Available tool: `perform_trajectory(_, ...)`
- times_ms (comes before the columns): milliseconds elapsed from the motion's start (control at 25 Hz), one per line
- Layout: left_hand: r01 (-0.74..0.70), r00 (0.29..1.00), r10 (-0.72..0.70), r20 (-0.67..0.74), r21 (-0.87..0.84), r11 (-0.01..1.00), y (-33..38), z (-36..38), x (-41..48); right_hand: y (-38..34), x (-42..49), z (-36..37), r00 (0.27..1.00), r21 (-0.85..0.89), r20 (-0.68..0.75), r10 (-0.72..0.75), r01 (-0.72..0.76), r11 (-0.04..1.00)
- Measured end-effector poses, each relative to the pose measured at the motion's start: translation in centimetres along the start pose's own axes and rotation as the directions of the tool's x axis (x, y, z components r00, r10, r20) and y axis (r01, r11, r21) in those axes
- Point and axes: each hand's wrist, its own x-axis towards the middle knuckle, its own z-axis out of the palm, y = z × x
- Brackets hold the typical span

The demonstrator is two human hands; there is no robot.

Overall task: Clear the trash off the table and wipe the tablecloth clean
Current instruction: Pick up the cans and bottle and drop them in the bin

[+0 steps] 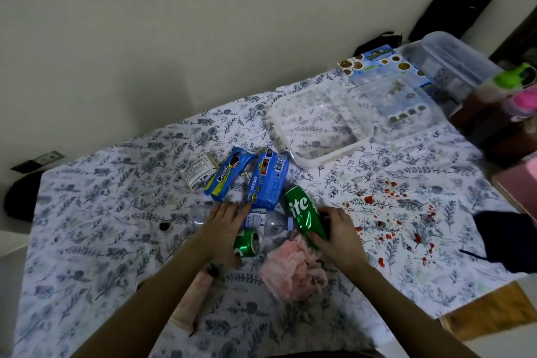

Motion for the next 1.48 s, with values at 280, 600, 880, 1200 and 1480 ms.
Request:
perform_trajectory(280, 0.040, 0.997, -0.032, -0.077, 0.104, 0.994, 0.7, 0.7, 1.0, 0.0, 0.1, 0.2, 1.000, -0.036, 0.017, 0.018, -0.017, 0.999)
perform_trajectory(600, 0.015, 0.988, -0.008, -0.157, 0.048, 0.999, 0.9, -0.7, -0.6, 0.1, -0.2, 0.3, 0.998, 0.041, 0.018, 0.059, -0.060, 0.997)
perform_trajectory(880, 0.156, 0.902, -0.285, -0.325, -0.369, 0.916, -0.5, -3.0, -4.5, -2.6, 0.3, -0.1, 0.997, 0.131, -0.064, -0.040, 0.048, 0.990)
perform_trajectory(1200, 0.219, 0.573, -0.807, -0.145, -0.921, 0.322, -5.4, 0.5, -16.0, -14.6, -1.5, 6.3, 0.964, 0.353, 0.063, -0.258, 0.220, 0.909)
perform_trajectory(1480, -0.030, 0.282, -0.959, 0.025, -0.999, -0.035, -1.9, 10.7, -32.6, -23.2, -9.1, 16.1, 0.781, 0.311, 0.389, -0.488, 0.387, 0.868)
